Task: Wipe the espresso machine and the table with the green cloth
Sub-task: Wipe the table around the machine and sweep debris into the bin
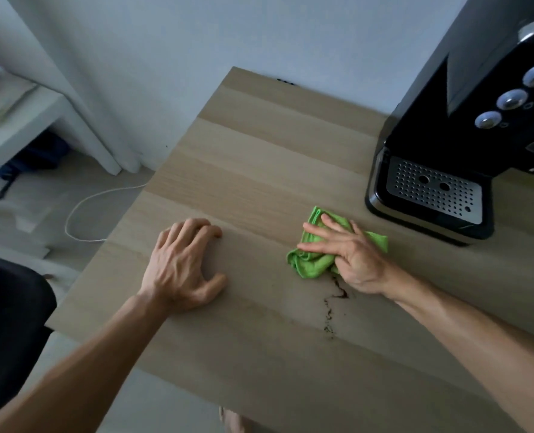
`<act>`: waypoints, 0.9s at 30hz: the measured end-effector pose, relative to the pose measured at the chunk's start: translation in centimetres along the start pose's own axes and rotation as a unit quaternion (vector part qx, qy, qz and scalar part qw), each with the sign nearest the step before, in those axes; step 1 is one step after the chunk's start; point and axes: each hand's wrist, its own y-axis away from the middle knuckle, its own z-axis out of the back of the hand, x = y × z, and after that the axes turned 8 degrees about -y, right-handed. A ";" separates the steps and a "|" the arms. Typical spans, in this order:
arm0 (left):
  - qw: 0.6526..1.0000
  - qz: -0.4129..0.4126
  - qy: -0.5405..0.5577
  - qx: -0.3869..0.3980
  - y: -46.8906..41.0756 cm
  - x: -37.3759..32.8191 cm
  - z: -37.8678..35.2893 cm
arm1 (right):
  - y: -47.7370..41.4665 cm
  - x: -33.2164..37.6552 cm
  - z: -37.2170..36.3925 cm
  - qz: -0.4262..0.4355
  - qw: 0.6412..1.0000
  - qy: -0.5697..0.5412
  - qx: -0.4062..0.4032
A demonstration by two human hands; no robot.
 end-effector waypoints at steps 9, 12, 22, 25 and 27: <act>0.999 0.034 0.012 0.023 1.6 -1.4 0.1 | -1.1 5.2 -4.1 -0.175 0.980 0.026 -0.094; 0.998 0.049 0.016 0.020 2.3 -2.1 0.0 | -2.4 6.2 -4.7 -0.094 0.994 0.046 -0.025; 0.996 0.084 0.004 -0.007 3.9 -3.4 -0.5 | -1.1 2.6 -1.7 0.164 0.960 0.127 0.186; 0.996 0.086 0.001 -0.009 3.9 -3.4 -0.6 | 0.9 0.3 -1.2 0.152 0.974 0.110 0.125; 0.996 0.085 0.003 -0.009 4.0 -3.3 -0.6 | 2.7 -0.8 -1.0 0.110 0.985 0.097 0.089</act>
